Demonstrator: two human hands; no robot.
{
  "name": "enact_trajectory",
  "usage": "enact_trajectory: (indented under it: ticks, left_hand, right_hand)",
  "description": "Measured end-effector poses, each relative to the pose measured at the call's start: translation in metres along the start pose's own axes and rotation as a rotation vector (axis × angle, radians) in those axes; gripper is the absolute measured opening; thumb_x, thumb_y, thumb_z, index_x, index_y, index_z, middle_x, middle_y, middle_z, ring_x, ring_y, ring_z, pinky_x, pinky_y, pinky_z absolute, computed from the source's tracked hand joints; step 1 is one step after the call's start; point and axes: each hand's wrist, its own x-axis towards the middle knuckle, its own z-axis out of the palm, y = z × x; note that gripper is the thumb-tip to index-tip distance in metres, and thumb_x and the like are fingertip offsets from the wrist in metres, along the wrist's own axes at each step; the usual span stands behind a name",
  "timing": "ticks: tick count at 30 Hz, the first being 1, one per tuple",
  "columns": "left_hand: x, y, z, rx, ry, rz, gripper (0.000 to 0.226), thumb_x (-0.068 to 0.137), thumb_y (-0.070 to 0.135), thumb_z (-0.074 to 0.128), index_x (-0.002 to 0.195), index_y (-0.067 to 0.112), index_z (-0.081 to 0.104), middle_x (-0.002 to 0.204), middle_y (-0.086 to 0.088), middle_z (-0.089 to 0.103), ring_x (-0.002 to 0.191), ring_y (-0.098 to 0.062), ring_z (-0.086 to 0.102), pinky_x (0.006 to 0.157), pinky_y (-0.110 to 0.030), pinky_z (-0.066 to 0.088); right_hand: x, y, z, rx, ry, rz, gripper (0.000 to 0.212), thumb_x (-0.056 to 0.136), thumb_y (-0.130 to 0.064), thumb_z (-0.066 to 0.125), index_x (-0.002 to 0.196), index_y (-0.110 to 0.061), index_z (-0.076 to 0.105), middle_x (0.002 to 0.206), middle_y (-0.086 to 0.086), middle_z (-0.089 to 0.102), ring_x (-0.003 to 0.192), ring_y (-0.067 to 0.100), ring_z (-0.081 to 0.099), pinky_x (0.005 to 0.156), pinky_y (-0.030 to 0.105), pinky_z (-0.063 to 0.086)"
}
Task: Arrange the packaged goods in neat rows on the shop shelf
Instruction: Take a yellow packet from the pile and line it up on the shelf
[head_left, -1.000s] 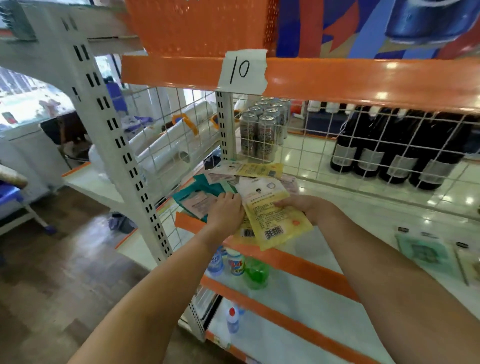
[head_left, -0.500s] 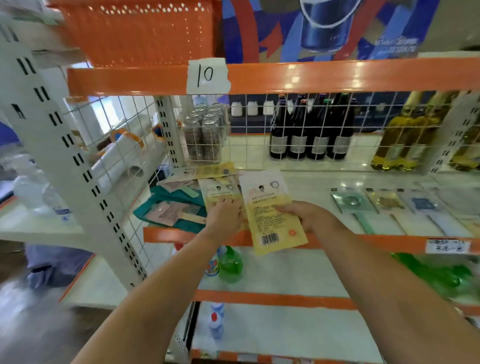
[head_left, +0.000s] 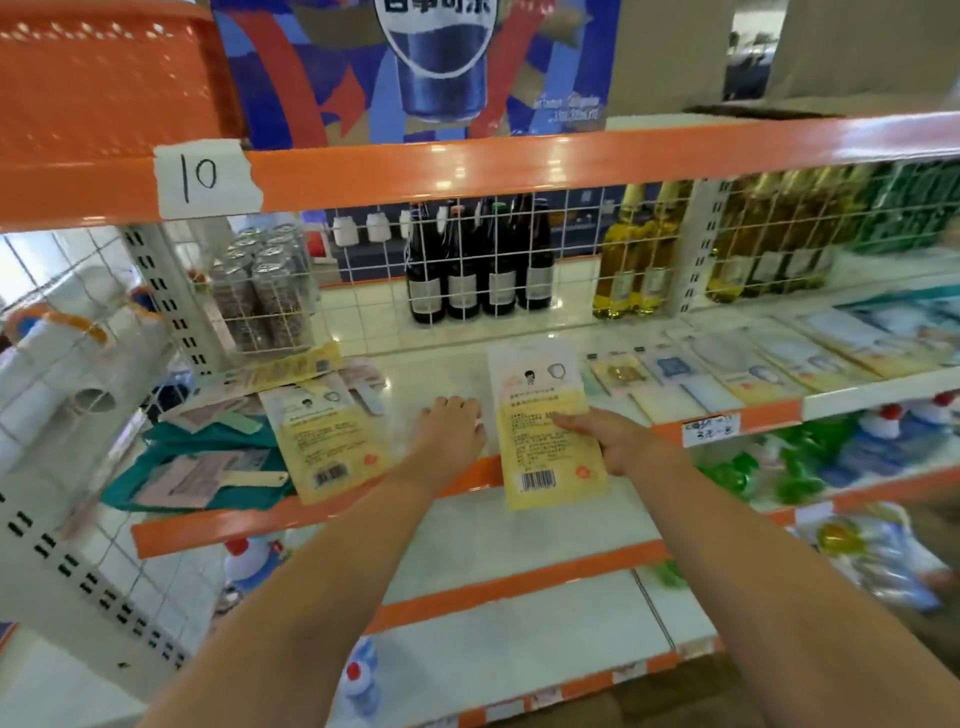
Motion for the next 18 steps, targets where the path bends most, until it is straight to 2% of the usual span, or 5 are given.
enact_trajectory:
  ticks: [2, 4, 9, 13, 18]
  left_hand:
    - [0.009, 0.024, 0.005, -0.008, -0.009, 0.046, 0.034, 0.097, 0.028, 0.038, 0.125, 0.015, 0.051, 0.128, -0.006, 0.053, 0.120, -0.024, 0.046, 0.098, -0.038, 0.037]
    - [0.017, 0.051, 0.006, -0.009, -0.019, 0.094, 0.035, 0.098, 0.027, 0.037, 0.127, 0.014, 0.051, 0.130, -0.007, 0.052, 0.121, -0.024, 0.045, 0.098, -0.038, 0.037]
    - [0.034, 0.121, 0.010, -0.030, -0.021, 0.200, 0.033, 0.097, 0.027, 0.037, 0.124, 0.015, 0.053, 0.130, -0.007, 0.052, 0.121, -0.025, 0.046, 0.095, -0.038, 0.037]
    - [0.041, 0.174, 0.016, -0.029, -0.021, 0.285, 0.031, 0.096, 0.027, 0.039, 0.122, 0.016, 0.053, 0.126, -0.006, 0.055, 0.119, -0.026, 0.048, 0.092, -0.037, 0.040]
    - [0.044, 0.237, 0.023, -0.051, -0.049, 0.394, 0.033, 0.100, 0.030, 0.034, 0.123, 0.013, 0.051, 0.127, -0.008, 0.053, 0.121, -0.026, 0.044, 0.094, -0.040, 0.038]
  right_hand:
    - [-0.011, 0.001, -0.026, -0.001, 0.034, -0.014, 0.019, 0.090, -0.011, 0.060, 0.108, -0.006, 0.061, 0.093, 0.013, 0.072, 0.081, 0.026, 0.070, 0.066, 0.040, 0.059]
    - [-0.022, 0.000, -0.052, 0.000, 0.089, -0.031, 0.015, 0.089, -0.012, 0.063, 0.103, -0.006, 0.062, 0.089, 0.012, 0.073, 0.083, 0.027, 0.069, 0.075, 0.043, 0.057]
    - [-0.053, 0.002, -0.114, 0.056, 0.199, -0.061, 0.029, 0.087, -0.012, 0.065, 0.115, -0.005, 0.058, 0.100, 0.013, 0.071, 0.087, 0.028, 0.069, 0.074, 0.044, 0.058]
    - [-0.080, 0.012, -0.161, 0.081, 0.259, -0.084, 0.014, 0.089, -0.010, 0.062, 0.103, -0.009, 0.062, 0.101, 0.011, 0.070, 0.095, 0.030, 0.065, 0.095, 0.051, 0.048]
    - [-0.111, 0.030, -0.212, 0.134, 0.359, -0.077, 0.030, 0.088, -0.010, 0.062, 0.117, -0.008, 0.058, 0.110, 0.014, 0.068, 0.102, 0.033, 0.064, 0.091, 0.052, 0.048]
